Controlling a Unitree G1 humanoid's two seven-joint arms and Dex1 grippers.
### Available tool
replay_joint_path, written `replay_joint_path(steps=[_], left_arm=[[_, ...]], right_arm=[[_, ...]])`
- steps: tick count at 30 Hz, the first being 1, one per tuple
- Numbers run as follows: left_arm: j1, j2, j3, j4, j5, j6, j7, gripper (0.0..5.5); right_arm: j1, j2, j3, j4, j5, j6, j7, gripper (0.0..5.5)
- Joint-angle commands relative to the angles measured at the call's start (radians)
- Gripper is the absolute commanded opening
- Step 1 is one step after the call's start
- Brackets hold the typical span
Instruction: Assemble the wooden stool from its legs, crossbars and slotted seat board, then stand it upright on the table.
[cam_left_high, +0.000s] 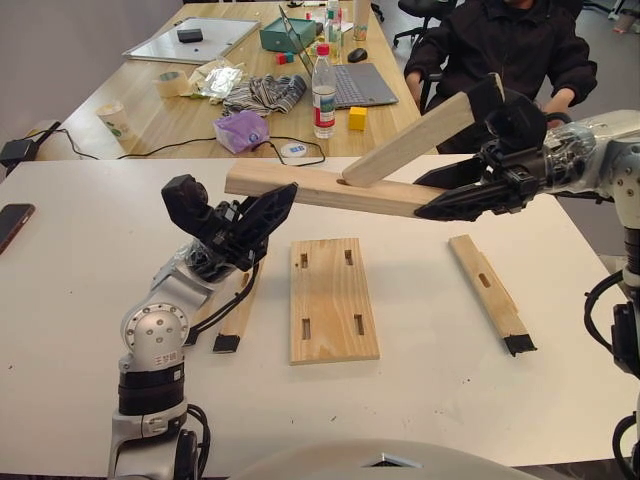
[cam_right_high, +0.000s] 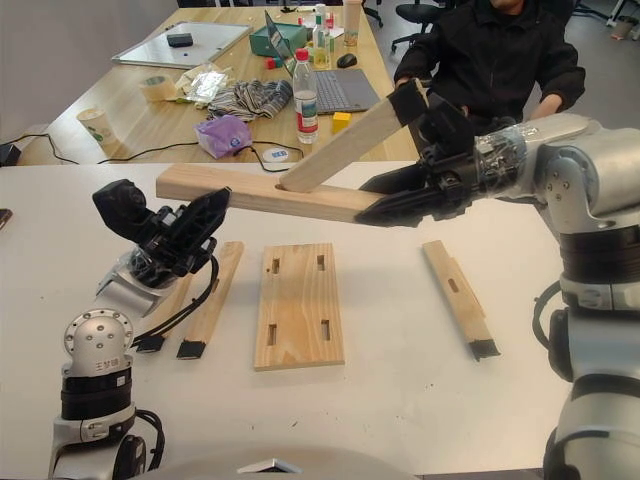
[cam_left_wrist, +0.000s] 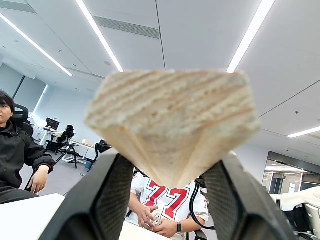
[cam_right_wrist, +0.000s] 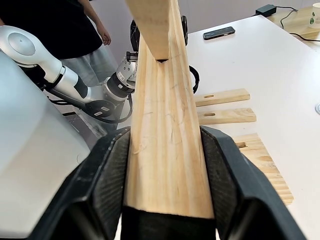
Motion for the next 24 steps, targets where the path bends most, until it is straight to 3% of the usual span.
replay_joint_path(steps=[1, 14, 24], left_arm=[[0.010, 0.021, -0.056, 0.028, 0.095, 0.026, 0.020, 2.04], [0.066, -0.023, -0.174, 0.127, 0.211, -0.086, 0.056, 2.04], [-0.004, 0.040, -0.102, 0.200, 0.175, -0.071, 0.065, 2.05]], right_arm=[[-0.091, 0.006, -0.011, -0.011, 0.018, -0.024, 0.020, 2.05], [-0.329, 0.007, 0.153, 0.162, 0.010, -0.117, 0.091, 2.04], [-0.020, -0.003, 0.032, -0.023, 0.013, -0.061, 0.008, 2.04]])
